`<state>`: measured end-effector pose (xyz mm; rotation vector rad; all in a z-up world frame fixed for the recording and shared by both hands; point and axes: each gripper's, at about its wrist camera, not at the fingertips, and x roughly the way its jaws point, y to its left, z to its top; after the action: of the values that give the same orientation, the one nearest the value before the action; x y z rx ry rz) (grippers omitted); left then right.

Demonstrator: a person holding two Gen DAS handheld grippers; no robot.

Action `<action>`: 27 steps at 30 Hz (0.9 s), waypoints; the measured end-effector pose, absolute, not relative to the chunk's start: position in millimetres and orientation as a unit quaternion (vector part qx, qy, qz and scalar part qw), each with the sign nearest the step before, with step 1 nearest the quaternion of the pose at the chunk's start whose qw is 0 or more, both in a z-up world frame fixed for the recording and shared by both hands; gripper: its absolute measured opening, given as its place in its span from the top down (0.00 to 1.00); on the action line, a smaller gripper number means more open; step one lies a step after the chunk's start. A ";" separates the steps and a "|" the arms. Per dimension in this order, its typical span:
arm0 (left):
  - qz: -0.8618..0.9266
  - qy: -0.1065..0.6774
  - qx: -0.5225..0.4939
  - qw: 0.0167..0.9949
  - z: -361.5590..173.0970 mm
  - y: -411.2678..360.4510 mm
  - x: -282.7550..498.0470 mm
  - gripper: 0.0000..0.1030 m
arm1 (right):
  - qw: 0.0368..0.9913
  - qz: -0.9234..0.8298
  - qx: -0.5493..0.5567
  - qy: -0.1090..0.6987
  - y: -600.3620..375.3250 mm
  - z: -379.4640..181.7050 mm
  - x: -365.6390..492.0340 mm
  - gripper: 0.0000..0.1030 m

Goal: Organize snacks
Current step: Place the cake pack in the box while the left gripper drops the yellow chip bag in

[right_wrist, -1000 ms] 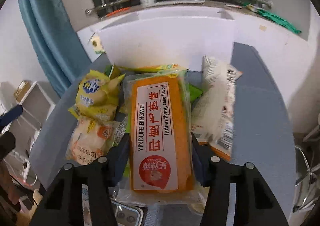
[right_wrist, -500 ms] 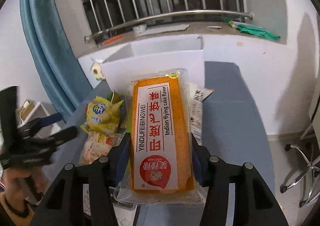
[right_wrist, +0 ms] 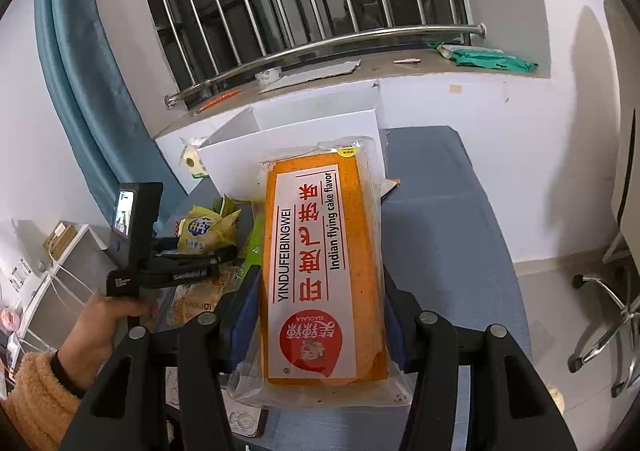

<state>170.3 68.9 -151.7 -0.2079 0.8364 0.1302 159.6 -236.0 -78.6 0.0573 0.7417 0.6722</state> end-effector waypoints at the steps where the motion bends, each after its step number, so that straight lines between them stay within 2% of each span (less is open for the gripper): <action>1: 0.066 0.401 -0.100 0.908 -148.5 70.7 167.2 0.50 | 0.876 0.323 0.027 0.356 -235.3 -79.4 160.0 0.43; 10: 0.036 0.301 -0.095 0.948 -67.2 78.2 141.6 0.50 | 0.869 0.339 0.050 0.355 -225.8 -81.5 171.9 0.43; 16: 0.024 0.271 -0.103 0.957 -15.3 94.4 172.2 0.50 | 0.872 0.354 0.055 0.334 -204.0 -55.1 204.1 0.43; 21: 0.006 0.281 -0.099 0.955 13.2 105.1 232.1 0.50 | 0.874 0.351 0.054 0.332 -175.3 -26.5 262.9 0.43; 27: 0.000 0.314 -0.078 0.946 7.6 106.3 300.2 0.50 | 0.882 0.333 0.056 0.329 -146.4 -13.1 345.6 0.41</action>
<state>300.2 106.3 7.6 -0.1587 0.6402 0.0006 345.6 -146.4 -13.1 0.1168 0.6857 0.6942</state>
